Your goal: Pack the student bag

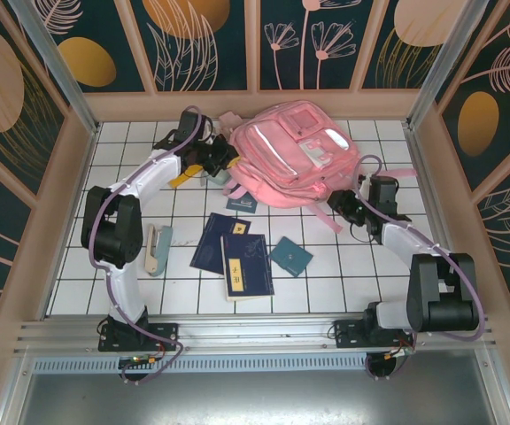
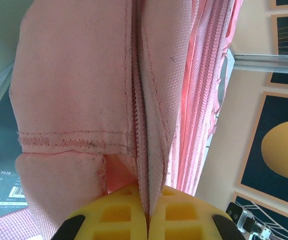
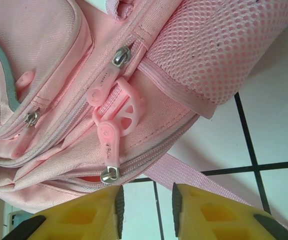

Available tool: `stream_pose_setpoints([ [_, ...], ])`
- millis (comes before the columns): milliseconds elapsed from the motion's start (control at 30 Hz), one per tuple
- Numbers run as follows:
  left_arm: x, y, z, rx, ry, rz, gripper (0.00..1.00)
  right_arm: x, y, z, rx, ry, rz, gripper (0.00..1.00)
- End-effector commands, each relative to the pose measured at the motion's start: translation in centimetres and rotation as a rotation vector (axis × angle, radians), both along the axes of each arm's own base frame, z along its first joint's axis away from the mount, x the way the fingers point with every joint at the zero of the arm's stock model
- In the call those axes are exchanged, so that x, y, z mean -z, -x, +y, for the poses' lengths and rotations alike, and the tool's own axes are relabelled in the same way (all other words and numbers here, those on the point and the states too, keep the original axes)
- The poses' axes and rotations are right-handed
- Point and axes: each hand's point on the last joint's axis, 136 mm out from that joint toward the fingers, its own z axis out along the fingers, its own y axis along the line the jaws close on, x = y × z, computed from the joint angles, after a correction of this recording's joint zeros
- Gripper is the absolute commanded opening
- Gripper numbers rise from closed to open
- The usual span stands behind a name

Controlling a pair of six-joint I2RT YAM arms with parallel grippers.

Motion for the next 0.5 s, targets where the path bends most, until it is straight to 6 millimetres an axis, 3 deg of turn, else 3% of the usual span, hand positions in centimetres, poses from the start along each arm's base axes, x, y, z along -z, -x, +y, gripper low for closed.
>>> stream_pose_setpoints([
  [0, -4.4, -1.2, 0.5, -0.028, 0.038, -0.132, 0.0, -0.3, 0.0, 0.3, 0.001, -0.044, -0.017, 0.33],
  [267, -4.3, -1.2, 0.3, -0.023, 0.042, -0.132, 0.0, 1.1, 0.3, 0.6, 0.004, -0.059, 0.022, 0.44],
  [467, -4.3, -1.0, 0.0, -0.015, 0.045, -0.131, 0.0, 2.1, -0.8, 1.3, 0.0, -0.055, 0.062, 0.45],
])
